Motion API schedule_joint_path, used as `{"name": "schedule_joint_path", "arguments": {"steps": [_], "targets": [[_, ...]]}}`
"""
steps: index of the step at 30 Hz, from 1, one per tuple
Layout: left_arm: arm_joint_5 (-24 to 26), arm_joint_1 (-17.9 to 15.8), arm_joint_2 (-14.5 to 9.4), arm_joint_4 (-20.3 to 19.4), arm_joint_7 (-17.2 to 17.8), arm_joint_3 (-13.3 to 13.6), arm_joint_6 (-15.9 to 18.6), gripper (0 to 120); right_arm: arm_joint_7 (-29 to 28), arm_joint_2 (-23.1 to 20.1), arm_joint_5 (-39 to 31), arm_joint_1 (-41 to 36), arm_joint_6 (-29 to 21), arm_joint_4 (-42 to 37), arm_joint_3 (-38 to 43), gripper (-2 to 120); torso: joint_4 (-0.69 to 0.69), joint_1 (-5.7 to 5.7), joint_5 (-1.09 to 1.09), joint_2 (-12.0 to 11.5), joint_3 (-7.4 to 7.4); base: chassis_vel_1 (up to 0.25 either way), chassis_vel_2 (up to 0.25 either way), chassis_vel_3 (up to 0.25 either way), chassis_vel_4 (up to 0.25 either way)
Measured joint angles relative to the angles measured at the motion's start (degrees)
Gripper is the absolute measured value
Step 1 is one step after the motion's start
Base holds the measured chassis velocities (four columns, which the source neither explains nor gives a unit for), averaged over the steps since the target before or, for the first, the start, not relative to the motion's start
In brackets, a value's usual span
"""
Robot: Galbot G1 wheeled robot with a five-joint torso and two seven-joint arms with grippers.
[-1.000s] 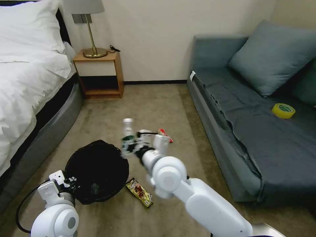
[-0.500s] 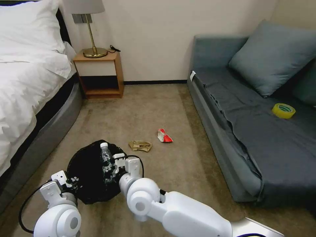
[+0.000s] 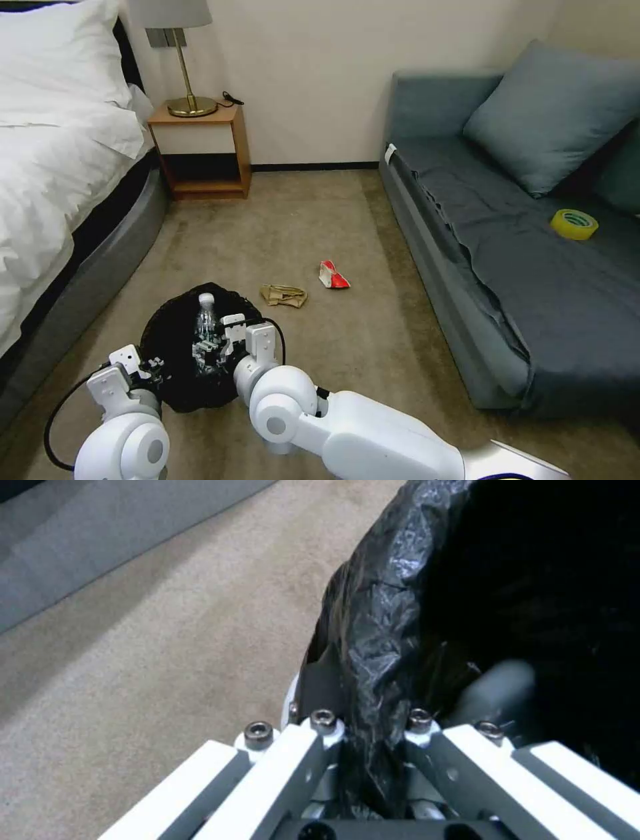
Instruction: Pick up the trash bin, then pick up the garbage on the floor and place it into the trash bin.
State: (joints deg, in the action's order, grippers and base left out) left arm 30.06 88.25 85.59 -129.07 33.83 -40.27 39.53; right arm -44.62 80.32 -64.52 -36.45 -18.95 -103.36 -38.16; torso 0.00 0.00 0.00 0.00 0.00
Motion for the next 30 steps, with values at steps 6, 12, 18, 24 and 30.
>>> {"name": "schedule_joint_path", "arguments": {"steps": [6, 12, 18, 24, 30], "targets": [[0.06, 0.05, -0.04, -0.07, -0.02, -0.46, -0.08, 3, 1.62, -1.19, 4.44, 0.64, -0.04, -0.73, 2.09, 98, 0.0, 0.0, 0.0, 0.0, 0.0, 0.0, 0.0, 0.0, 0.0], [0.31, 0.08, -0.29, -0.04, -0.11, -1.76, -0.2, 3, 8.32, -8.0, 16.39, 4.4, -2.05, -0.31, 9.66, 100, 0.0, 0.0, 0.02, 0.0, 0.0, 0.0, 0.0, 0.0, 0.0], [0.47, -0.08, -0.58, 0.24, -0.15, -2.35, -0.23, 3, 14.64, -19.98, 26.37, 4.67, -3.59, 0.18, 9.74, 100, -0.03, 0.0, 0.01, 0.0, 0.0, 0.0, 0.0, 0.0, 0.0], [0.49, -0.3, -0.54, 0.74, -0.23, -2.3, -0.26, 3, 23.0, -26.2, 29.93, 4.87, -4.49, 0.16, 2.29, 100, -0.01, 0.0, 0.02, -0.01, 0.0, 0.0, 0.0, 0.0, 0.0], [0.35, -0.1, -0.33, 0.97, -0.31, -2.23, -0.53, 3, 26.21, -26.99, 24.78, 7.85, -7.77, -0.31, -4.58, 100, 0.0, 0.0, 0.01, -0.01, 0.0, 0.0, 0.0, 0.0, 0.0]]}}
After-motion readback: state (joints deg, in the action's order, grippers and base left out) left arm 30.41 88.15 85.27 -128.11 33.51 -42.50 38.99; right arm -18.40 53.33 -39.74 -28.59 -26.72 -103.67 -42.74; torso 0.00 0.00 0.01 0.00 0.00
